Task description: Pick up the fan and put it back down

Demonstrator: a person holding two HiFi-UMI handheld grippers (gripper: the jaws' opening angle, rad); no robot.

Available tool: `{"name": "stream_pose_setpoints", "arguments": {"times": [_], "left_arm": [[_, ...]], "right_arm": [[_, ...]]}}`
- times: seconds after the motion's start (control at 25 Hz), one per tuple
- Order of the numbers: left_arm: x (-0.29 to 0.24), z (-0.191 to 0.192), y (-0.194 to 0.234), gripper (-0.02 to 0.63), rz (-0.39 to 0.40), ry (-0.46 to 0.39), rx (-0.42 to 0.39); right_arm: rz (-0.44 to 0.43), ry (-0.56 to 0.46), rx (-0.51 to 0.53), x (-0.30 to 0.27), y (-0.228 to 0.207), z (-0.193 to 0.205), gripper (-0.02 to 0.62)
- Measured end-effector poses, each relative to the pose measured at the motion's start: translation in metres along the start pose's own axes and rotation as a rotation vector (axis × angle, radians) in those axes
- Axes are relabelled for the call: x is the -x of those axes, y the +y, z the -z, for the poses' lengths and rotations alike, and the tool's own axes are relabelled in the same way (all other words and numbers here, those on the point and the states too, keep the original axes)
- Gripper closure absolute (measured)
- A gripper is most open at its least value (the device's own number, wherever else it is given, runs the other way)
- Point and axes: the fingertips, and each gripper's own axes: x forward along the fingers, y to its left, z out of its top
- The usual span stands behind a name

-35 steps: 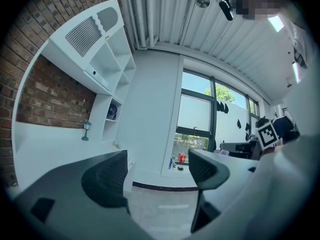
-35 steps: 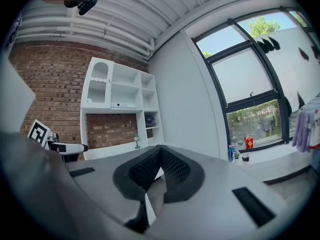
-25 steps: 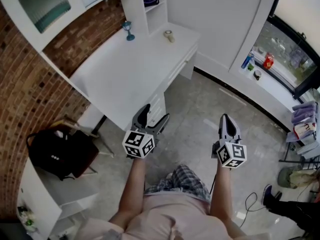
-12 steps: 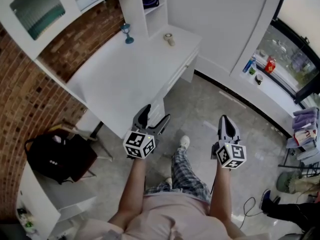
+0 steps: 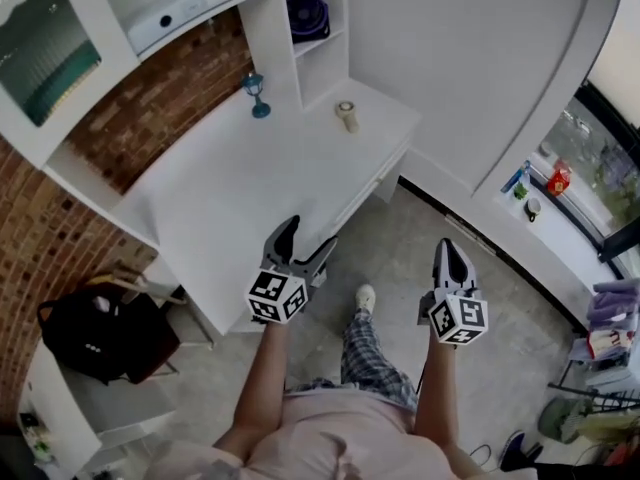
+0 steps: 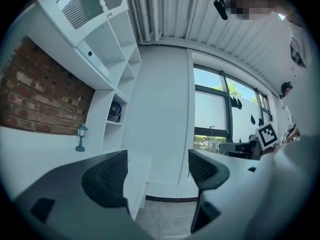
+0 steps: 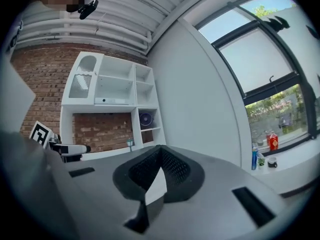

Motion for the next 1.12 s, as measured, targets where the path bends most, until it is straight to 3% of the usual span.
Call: {"name": "stream_pose_setpoints", "arguments": {"times": [0.28, 0.48, 1.12], "left_arm": [[-0.142, -0.036, 0.059, 0.241, -0.091, -0.014, 0.014], [-0.206, -0.046, 0.093, 0.241, -0.145, 0.004, 0.021], [-0.293, -0.042, 0.153, 0.241, -0.220, 0.059, 0.045]], "right_arm": [[-0.122, 0.032, 0.017, -0.166, -0.047, -0.038, 0.580], [-0.192, 0.064, 0.024, -0.252, -0.059, -0.048, 0.580], [-0.296, 0.145, 0.013, -0.373, -0.061, -0.036, 0.580]]}}
